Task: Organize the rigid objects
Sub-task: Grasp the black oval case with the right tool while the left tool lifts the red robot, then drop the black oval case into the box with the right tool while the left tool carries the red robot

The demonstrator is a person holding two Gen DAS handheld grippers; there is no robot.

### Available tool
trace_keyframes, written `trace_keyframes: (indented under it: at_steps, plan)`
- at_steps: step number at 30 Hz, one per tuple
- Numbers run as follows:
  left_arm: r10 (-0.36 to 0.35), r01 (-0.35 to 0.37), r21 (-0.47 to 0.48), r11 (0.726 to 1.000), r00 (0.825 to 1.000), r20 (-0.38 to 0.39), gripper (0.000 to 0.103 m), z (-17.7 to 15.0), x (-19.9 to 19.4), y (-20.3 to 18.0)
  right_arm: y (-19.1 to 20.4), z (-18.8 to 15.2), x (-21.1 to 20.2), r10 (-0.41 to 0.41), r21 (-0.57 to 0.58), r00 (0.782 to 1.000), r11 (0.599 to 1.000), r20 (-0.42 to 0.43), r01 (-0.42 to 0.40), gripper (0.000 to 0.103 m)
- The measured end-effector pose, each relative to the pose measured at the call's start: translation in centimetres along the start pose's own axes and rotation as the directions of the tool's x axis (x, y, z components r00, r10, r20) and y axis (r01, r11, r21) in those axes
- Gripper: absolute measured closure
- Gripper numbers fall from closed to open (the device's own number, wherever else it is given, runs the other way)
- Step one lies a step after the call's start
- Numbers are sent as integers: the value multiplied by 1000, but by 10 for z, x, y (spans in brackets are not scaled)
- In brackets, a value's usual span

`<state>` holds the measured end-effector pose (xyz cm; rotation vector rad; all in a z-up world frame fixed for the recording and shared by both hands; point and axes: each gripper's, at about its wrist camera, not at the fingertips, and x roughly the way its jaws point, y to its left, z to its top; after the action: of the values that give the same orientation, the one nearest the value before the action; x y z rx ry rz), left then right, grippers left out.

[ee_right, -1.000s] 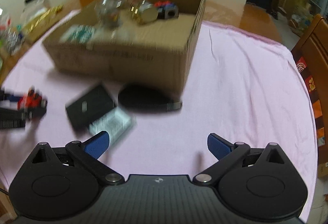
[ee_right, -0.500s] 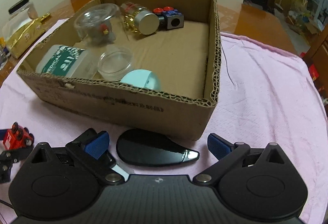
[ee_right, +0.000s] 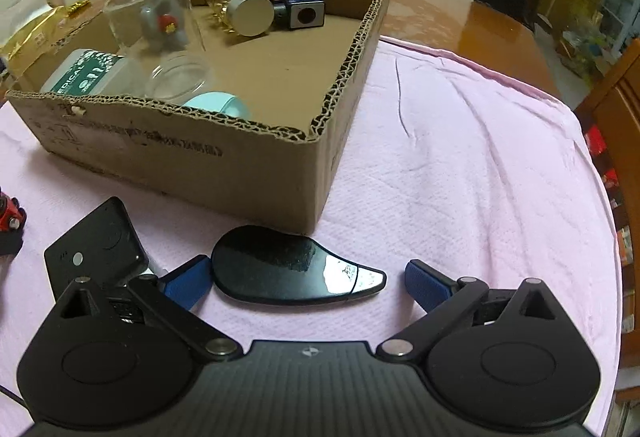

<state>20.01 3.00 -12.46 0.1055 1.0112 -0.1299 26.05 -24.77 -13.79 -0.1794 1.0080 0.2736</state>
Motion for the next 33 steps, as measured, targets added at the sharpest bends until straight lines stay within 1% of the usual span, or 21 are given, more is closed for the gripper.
trace_keyframes:
  at_steps: [3,6,13,15,17,20,22,23,27,33]
  plan:
    - [8,-8,13,1000,1000,3,46,1,1,-1,0,-4,-4,-4,7,1000,1000,20,4,0]
    - [9,-9,28,1000,1000,5,44,2,2,-2,3,-7,-7,-22,32,1000,999,12,21,0]
    - [10,-10,49,999,1000,-4,43,4,3,-4,7,-6,-4,-10,17,1000,1000,12,10,0]
    - [9,-8,27,1000,1000,-17,42,5,4,-2,9,-8,-6,-7,11,1000,1000,19,7,5]
    - [6,-6,-7,1000,999,-35,42,7,4,0,12,-8,-9,-3,5,1000,1000,20,3,10]
    - [16,-16,-15,1000,999,-38,42,7,5,-2,15,-9,-8,-6,1,1000,1000,16,6,10]
    - [7,-8,-22,1000,999,-37,48,7,5,-2,15,-9,-7,-5,7,1000,1000,14,5,10]
    - [2,-3,-25,1000,999,-39,49,8,5,-2,15,-9,-7,-5,10,1000,1000,13,5,10]
    - [1,-1,-5,1000,999,-48,49,9,3,-3,14,-10,-10,3,6,1000,1000,11,-3,11]
    - [-22,23,24,999,998,-51,50,13,-7,-2,12,-7,-25,30,-11,999,999,20,-30,11]
